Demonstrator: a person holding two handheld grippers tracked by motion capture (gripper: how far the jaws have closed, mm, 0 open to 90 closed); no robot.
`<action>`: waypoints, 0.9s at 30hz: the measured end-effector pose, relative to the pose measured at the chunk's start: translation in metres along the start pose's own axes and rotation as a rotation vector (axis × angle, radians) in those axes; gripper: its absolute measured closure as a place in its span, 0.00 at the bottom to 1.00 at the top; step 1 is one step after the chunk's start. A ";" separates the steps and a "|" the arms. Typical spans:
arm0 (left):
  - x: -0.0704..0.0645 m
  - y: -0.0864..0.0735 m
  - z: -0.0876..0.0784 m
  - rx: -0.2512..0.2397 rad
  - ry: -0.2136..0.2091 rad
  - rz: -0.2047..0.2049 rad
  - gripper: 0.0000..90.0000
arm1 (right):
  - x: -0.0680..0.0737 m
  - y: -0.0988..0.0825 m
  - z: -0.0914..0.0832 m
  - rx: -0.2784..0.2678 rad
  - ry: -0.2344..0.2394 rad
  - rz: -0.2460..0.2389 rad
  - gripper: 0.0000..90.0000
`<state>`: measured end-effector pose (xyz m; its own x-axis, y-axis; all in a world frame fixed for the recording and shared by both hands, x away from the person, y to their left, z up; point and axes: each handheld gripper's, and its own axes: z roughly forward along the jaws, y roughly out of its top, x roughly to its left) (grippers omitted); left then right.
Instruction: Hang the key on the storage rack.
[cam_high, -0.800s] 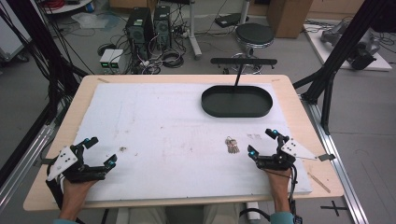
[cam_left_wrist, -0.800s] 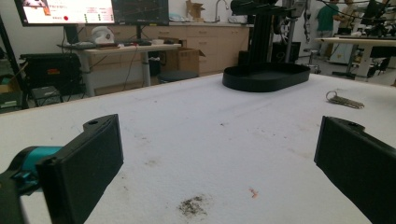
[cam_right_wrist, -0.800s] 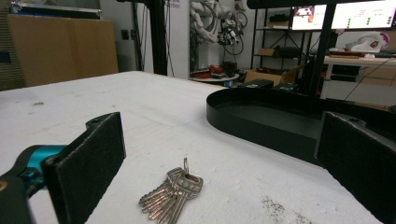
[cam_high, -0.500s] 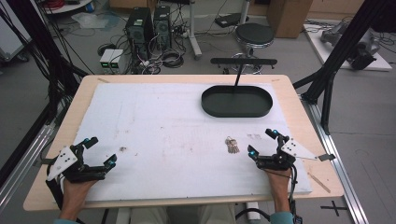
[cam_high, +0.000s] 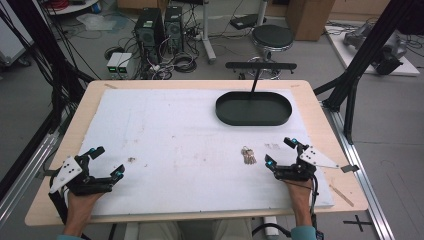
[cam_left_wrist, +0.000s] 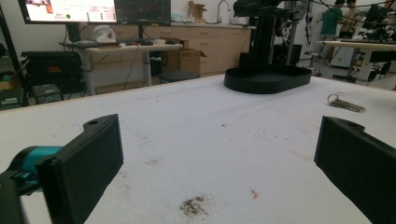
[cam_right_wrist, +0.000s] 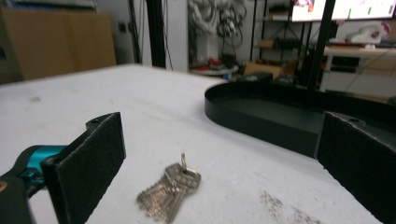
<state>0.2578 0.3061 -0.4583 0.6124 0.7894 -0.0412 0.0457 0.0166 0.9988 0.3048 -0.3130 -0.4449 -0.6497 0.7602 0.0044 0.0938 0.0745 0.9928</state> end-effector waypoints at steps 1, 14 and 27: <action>0.000 0.000 0.000 0.001 -0.004 -0.001 0.02 | 0.000 0.004 0.001 0.017 0.007 -0.011 0.01; -0.001 0.000 0.001 0.007 0.001 0.005 0.02 | -0.014 0.072 0.031 0.328 0.144 -0.054 0.01; -0.001 0.000 0.001 0.010 0.002 0.011 0.02 | -0.008 0.095 0.088 0.686 0.284 -0.148 0.01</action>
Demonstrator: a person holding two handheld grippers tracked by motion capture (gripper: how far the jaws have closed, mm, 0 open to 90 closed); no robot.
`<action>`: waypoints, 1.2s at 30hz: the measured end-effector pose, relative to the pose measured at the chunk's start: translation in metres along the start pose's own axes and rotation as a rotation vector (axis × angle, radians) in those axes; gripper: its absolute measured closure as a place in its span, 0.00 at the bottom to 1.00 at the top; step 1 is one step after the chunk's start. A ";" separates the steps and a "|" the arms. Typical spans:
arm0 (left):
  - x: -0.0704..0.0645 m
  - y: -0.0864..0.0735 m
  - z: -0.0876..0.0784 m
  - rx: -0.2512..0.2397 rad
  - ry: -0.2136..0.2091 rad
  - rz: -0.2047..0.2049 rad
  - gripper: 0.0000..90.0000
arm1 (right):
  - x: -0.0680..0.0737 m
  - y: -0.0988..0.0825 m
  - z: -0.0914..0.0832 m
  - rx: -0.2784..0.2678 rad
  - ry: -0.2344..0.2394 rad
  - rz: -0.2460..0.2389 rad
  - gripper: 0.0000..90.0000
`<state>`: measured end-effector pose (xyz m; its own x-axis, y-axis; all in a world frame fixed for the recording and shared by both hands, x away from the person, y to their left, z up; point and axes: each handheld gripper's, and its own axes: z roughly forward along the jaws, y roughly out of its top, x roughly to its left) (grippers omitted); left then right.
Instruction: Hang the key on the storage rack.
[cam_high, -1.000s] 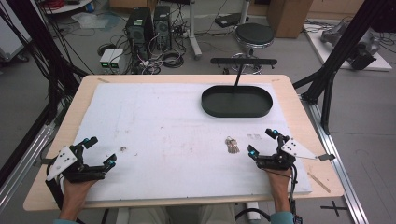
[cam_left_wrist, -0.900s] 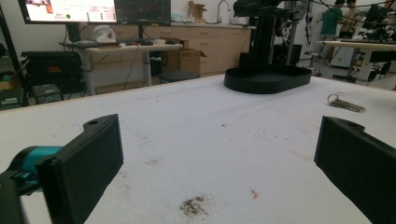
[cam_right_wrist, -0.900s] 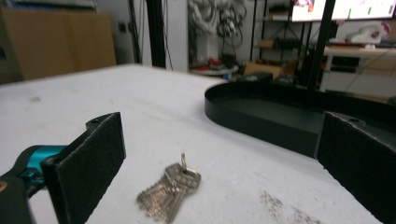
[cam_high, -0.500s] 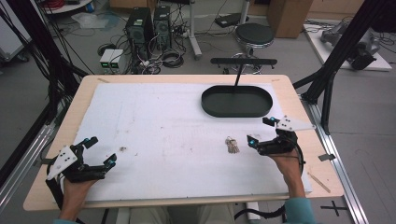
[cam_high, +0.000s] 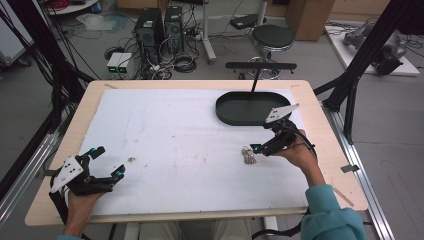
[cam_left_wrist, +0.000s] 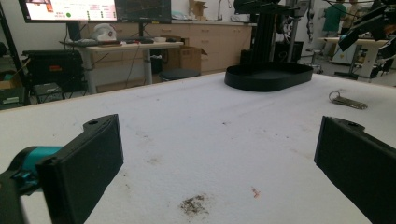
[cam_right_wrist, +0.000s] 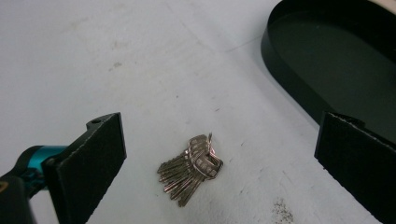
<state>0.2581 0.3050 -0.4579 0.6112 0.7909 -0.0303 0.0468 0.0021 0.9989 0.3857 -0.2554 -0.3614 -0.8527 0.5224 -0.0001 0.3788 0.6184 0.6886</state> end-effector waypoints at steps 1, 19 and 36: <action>0.000 0.000 0.000 0.000 -0.001 -0.001 0.02 | -0.001 0.003 0.003 0.029 0.010 -0.005 0.01; -0.001 0.000 0.001 0.002 0.001 0.004 0.02 | -0.010 0.022 0.043 0.275 0.053 -0.027 0.05; -0.001 0.000 0.001 0.002 0.002 0.004 0.02 | -0.014 0.019 0.063 0.397 0.062 -0.002 0.20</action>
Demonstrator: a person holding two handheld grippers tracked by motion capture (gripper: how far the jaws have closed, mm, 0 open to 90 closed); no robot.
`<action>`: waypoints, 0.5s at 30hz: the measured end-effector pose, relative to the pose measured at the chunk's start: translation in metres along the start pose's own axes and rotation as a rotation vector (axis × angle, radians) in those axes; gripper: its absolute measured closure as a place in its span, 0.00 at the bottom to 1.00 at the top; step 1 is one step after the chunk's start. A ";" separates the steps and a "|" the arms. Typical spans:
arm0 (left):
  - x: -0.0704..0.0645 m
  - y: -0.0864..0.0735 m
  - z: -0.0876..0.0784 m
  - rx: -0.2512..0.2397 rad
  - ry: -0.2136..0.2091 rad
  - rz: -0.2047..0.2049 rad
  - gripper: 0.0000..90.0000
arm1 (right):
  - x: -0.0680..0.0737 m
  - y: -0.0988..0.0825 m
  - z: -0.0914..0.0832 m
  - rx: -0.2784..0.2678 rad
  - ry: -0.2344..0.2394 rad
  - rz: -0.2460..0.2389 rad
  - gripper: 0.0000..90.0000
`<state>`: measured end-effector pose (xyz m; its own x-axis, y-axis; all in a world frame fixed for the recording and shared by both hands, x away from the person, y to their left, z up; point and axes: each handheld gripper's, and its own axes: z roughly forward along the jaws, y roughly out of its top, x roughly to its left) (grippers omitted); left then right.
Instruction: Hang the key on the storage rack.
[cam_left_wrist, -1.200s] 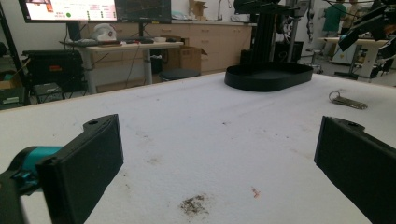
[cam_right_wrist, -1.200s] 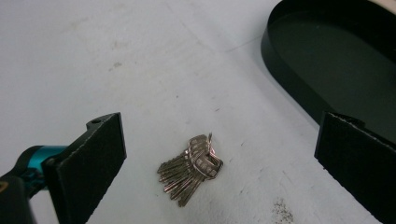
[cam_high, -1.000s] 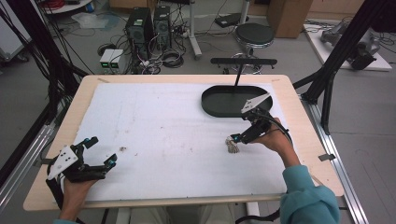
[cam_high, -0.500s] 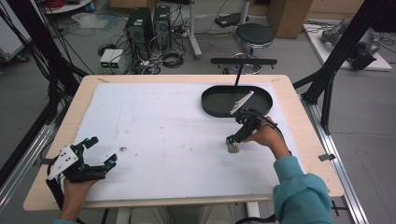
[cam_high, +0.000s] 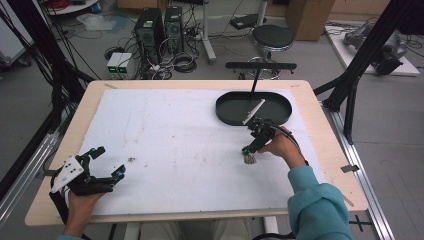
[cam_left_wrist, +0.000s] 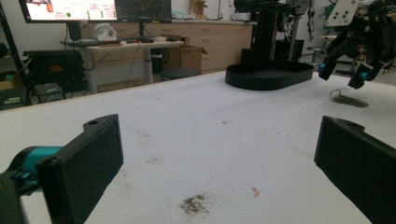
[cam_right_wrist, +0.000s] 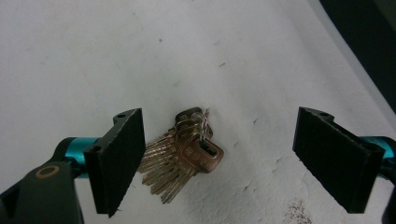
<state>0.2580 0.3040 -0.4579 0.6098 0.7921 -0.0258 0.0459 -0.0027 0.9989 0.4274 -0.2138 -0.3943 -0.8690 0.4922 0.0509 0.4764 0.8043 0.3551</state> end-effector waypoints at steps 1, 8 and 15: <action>0.000 0.000 0.000 0.000 0.000 0.000 0.02 | 0.000 0.000 0.000 0.000 0.000 0.000 0.20; 0.000 0.000 0.000 0.000 0.000 -0.001 0.02 | -0.001 0.002 0.003 0.037 0.035 0.015 0.50; 0.000 0.000 0.000 0.000 0.000 -0.001 0.02 | -0.003 0.002 0.005 0.047 0.063 0.041 0.68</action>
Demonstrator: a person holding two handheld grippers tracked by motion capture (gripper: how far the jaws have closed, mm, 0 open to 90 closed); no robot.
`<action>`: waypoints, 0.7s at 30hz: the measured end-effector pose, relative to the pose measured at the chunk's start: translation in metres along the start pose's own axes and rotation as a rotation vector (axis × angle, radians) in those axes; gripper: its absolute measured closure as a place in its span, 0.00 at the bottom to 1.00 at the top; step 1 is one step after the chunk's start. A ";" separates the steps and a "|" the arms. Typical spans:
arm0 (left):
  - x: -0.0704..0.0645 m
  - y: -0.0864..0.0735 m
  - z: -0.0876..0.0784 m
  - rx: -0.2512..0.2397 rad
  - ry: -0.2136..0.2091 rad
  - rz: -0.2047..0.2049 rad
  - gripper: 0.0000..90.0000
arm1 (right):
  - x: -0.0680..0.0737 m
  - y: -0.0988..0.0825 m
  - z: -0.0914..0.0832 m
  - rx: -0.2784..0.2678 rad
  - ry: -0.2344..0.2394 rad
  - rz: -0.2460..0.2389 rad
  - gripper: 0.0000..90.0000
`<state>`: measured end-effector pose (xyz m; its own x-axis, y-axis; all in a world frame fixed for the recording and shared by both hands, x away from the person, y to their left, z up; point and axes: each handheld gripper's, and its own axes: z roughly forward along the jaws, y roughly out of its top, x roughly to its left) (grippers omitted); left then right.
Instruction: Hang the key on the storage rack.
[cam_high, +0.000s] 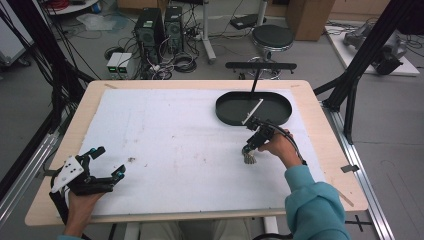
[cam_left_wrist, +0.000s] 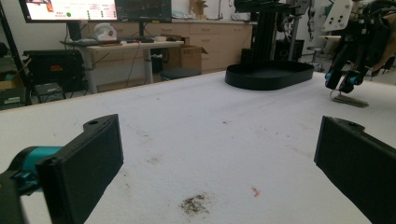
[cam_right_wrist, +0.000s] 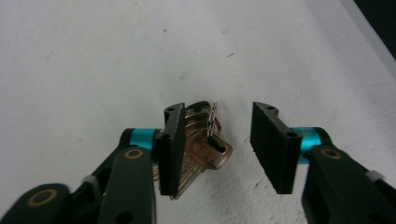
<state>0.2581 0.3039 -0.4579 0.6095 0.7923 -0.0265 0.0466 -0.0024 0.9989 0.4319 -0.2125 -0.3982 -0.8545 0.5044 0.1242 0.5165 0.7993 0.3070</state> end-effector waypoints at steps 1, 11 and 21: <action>0.000 0.000 0.000 0.002 -0.001 0.000 0.02 | 0.000 0.000 0.000 0.000 0.000 0.000 0.68; 0.000 0.000 0.000 0.001 -0.001 0.001 0.02 | -0.001 0.001 0.002 0.025 0.015 0.011 0.84; 0.000 0.000 0.000 0.002 -0.001 0.003 0.02 | -0.001 0.001 0.002 0.030 0.013 0.008 0.92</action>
<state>0.2581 0.3037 -0.4578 0.6107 0.7915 -0.0238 0.0468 -0.0062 0.9989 0.4331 -0.2115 -0.3999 -0.8509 0.5067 0.1387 0.5245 0.8050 0.2773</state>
